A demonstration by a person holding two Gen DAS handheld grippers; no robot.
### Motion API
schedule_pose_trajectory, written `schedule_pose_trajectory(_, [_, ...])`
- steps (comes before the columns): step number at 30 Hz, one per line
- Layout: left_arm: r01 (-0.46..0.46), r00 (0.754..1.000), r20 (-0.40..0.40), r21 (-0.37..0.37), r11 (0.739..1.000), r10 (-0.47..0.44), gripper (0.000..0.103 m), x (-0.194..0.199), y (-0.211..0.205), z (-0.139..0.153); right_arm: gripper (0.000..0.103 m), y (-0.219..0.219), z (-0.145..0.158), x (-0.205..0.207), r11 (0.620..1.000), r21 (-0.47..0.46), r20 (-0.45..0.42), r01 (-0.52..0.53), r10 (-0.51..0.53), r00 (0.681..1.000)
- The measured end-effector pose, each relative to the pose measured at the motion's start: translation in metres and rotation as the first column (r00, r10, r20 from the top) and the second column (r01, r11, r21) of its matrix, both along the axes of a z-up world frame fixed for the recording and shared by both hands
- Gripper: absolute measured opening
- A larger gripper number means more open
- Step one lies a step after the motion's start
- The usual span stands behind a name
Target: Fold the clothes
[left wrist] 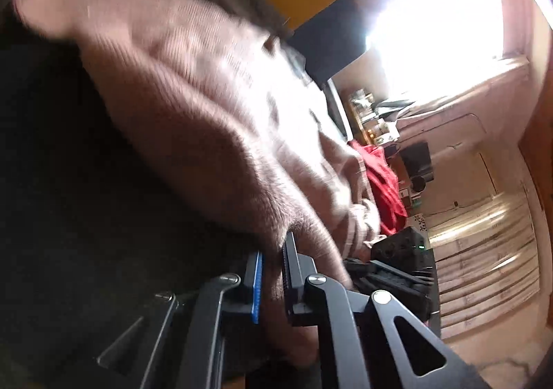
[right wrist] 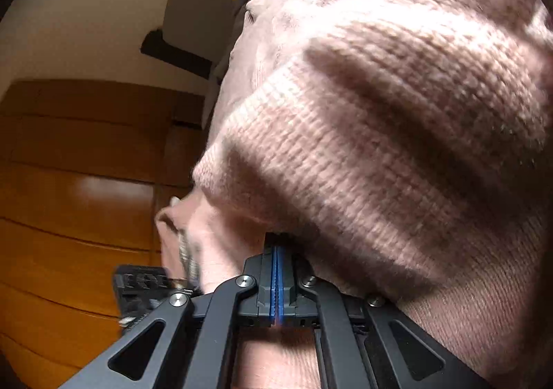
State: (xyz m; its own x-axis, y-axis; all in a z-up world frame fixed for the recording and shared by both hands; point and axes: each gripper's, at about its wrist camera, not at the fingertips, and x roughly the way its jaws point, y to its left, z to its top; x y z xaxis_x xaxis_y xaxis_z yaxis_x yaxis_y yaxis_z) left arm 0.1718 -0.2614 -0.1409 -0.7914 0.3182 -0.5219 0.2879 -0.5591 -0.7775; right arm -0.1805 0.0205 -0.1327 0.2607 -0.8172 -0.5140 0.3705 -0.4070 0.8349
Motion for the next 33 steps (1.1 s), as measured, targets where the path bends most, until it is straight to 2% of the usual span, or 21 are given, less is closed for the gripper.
schedule_pose_trajectory(1, [-0.002, 1.000, -0.013, -0.022, 1.000, 0.002, 0.008, 0.012, -0.002, 0.012, 0.012, 0.000, 0.006, 0.004, 1.000, 0.018, -0.044, -0.015, 0.016, 0.999])
schedule_pose_trajectory(3, [-0.014, 0.999, -0.032, -0.060, 0.998, 0.013, 0.005, 0.037, -0.008, 0.037, 0.034, 0.002, 0.017, 0.013, 0.999, 0.023, -0.128, -0.044, 0.046, 0.991])
schedule_pose_trajectory(4, [-0.024, 0.999, -0.038, -0.076, 0.997, 0.021, 0.000, 0.051, -0.012, 0.050, 0.053, 0.002, 0.024, 0.019, 0.998, 0.027, -0.177, -0.059, 0.063, 0.982])
schedule_pose_trajectory(5, [-0.033, 0.999, -0.043, -0.091, 0.995, 0.029, 0.000, 0.064, -0.016, 0.063, 0.064, 0.003, 0.031, 0.026, 0.997, 0.033, -0.229, -0.075, 0.081, 0.970])
schedule_pose_trajectory(6, [-0.042, 0.999, -0.034, -0.092, 0.995, 0.039, 0.000, 0.074, -0.022, 0.069, 0.079, 0.004, 0.038, 0.034, 0.995, 0.041, -0.280, -0.091, 0.098, 0.955])
schedule_pose_trajectory(7, [-0.070, 0.996, -0.067, -0.074, 0.995, 0.065, 0.003, 0.088, -0.029, 0.079, 0.085, 0.003, 0.043, 0.041, 0.992, 0.056, -0.318, -0.110, 0.122, 0.940])
schedule_pose_trajectory(9, [-0.121, 0.984, -0.137, -0.045, 0.992, 0.113, 0.012, 0.119, -0.046, 0.091, 0.086, 0.001, 0.049, 0.052, 0.983, 0.094, -0.364, -0.155, 0.179, 0.914])
schedule_pose_trajectory(10, [-0.161, 0.978, -0.140, -0.054, 0.985, 0.152, 0.021, 0.131, -0.056, 0.089, 0.086, 0.002, 0.050, 0.057, 0.977, 0.112, -0.372, -0.181, 0.210, 0.904])
schedule_pose_trajectory(11, [-0.201, 0.971, -0.141, -0.063, 0.978, 0.191, 0.022, 0.143, -0.067, 0.087, 0.086, 0.003, 0.052, 0.061, 0.970, 0.130, -0.379, -0.207, 0.241, 0.893])
schedule_pose_trajectory(13, [-0.255, 0.967, -0.033, -0.098, 0.962, 0.252, 0.025, 0.146, -0.079, 0.065, 0.086, 0.004, 0.055, 0.070, 0.952, 0.166, -0.392, -0.257, 0.303, 0.869])
schedule_pose_trajectory(15, [-0.263, 0.960, 0.080, -0.078, 0.962, 0.269, 0.027, 0.138, -0.084, 0.027, 0.086, 0.003, 0.066, 0.076, 0.948, 0.191, -0.426, -0.255, 0.314, 0.849])
schedule_pose_trajectory(16, [-0.242, 0.962, 0.117, -0.048, 0.969, 0.246, 0.027, 0.134, -0.084, 0.009, 0.086, 0.009, 0.068, 0.076, 0.946, 0.207, -0.453, -0.250, 0.319, 0.833])
schedule_pose_trajectory(18, [-0.194, 0.974, 0.126, 0.014, 0.981, 0.190, 0.030, 0.119, -0.077, -0.018, 0.086, -0.001, 0.073, 0.090, 0.940, 0.230, -0.512, -0.253, 0.338, 0.790])
schedule_pose_trajectory(21, [-0.136, 0.987, 0.103, 0.094, 0.986, 0.126, 0.038, 0.094, -0.069, -0.043, 0.093, -0.008, 0.091, 0.115, 0.910, 0.253, -0.593, -0.328, 0.414, 0.691])
schedule_pose_trajectory(23, [-0.120, 0.992, 0.042, 0.130, 0.984, 0.115, 0.040, 0.078, -0.068, -0.049, 0.095, -0.021, 0.092, 0.133, 0.881, 0.303, -0.616, -0.364, 0.472, 0.630])
schedule_pose_trajectory(24, [-0.119, 0.993, 0.029, 0.145, 0.982, 0.116, 0.040, 0.073, -0.069, -0.050, 0.095, -0.023, 0.090, 0.136, 0.867, 0.327, -0.612, -0.376, 0.498, 0.615])
schedule_pose_trajectory(26, [-0.105, 0.994, 0.003, 0.145, 0.984, 0.106, 0.041, 0.063, -0.066, -0.050, 0.095, -0.027, 0.088, 0.140, 0.864, 0.353, -0.609, -0.360, 0.504, 0.612])
schedule_pose_trajectory(28, [-0.080, 0.997, -0.006, 0.116, 0.990, 0.081, 0.041, 0.056, -0.061, -0.048, 0.095, -0.023, 0.084, 0.133, 0.871, 0.358, -0.595, -0.338, 0.491, 0.636])
schedule_pose_trajectory(30, [-0.040, 0.999, 0.020, 0.055, 0.998, 0.039, 0.033, 0.049, -0.053, -0.046, 0.095, -0.023, 0.079, 0.128, 0.879, 0.361, -0.581, -0.312, 0.474, 0.662])
schedule_pose_trajectory(31, [-0.038, 0.999, 0.029, 0.072, 0.997, 0.036, 0.013, 0.050, -0.054, -0.046, 0.095, -0.022, 0.076, 0.124, 0.885, 0.365, -0.577, -0.289, 0.458, 0.676])
schedule_pose_trajectory(33, [-0.036, 0.999, 0.044, 0.106, 0.994, 0.032, 0.009, 0.052, -0.055, -0.045, 0.095, -0.025, 0.075, 0.121, 0.897, 0.364, -0.571, -0.250, 0.427, 0.702])
